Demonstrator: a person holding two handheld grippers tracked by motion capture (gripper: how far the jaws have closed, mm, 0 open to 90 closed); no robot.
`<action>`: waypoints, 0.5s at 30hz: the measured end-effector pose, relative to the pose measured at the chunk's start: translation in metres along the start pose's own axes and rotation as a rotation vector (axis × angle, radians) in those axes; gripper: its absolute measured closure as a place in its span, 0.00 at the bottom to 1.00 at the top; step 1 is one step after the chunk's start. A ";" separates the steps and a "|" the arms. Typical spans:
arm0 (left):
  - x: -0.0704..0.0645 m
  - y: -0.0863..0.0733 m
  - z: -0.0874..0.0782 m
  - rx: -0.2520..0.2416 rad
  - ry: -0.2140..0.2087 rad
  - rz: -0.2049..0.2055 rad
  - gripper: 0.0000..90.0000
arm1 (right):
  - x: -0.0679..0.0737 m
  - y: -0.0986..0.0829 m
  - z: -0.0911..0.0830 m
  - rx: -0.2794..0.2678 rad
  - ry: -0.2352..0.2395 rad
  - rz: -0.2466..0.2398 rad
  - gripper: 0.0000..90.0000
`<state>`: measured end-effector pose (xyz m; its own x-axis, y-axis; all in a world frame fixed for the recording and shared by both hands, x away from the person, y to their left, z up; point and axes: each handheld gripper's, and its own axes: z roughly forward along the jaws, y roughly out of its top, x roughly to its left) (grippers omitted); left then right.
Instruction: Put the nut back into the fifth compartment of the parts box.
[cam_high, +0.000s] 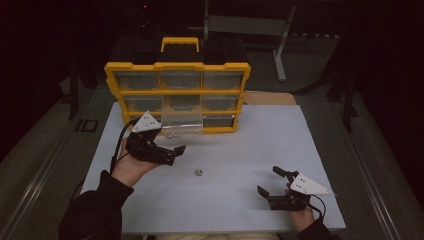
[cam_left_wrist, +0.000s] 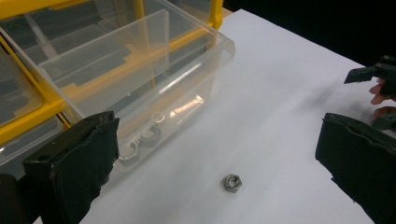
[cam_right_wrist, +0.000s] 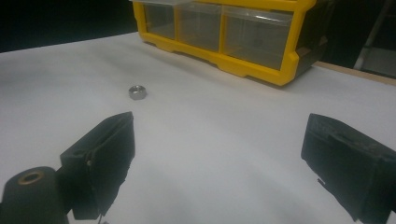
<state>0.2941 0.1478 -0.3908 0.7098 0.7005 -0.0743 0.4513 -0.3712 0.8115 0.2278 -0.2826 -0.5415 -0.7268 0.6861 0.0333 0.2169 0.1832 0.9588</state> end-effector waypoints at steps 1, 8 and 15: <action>-0.002 -0.002 0.000 0.001 -0.007 -0.001 0.00 | 0.000 0.000 0.000 0.000 -0.001 0.000 0.11; -0.015 -0.012 0.008 0.002 -0.054 0.013 0.00 | 0.000 0.000 0.000 -0.001 0.000 -0.003 0.11; -0.026 -0.026 0.021 0.010 -0.090 0.029 0.00 | 0.000 0.000 0.000 0.000 0.001 -0.003 0.11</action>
<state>0.2751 0.1265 -0.4216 0.7682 0.6319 -0.1030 0.4348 -0.3968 0.8084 0.2275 -0.2824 -0.5410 -0.7283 0.6846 0.0303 0.2143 0.1855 0.9590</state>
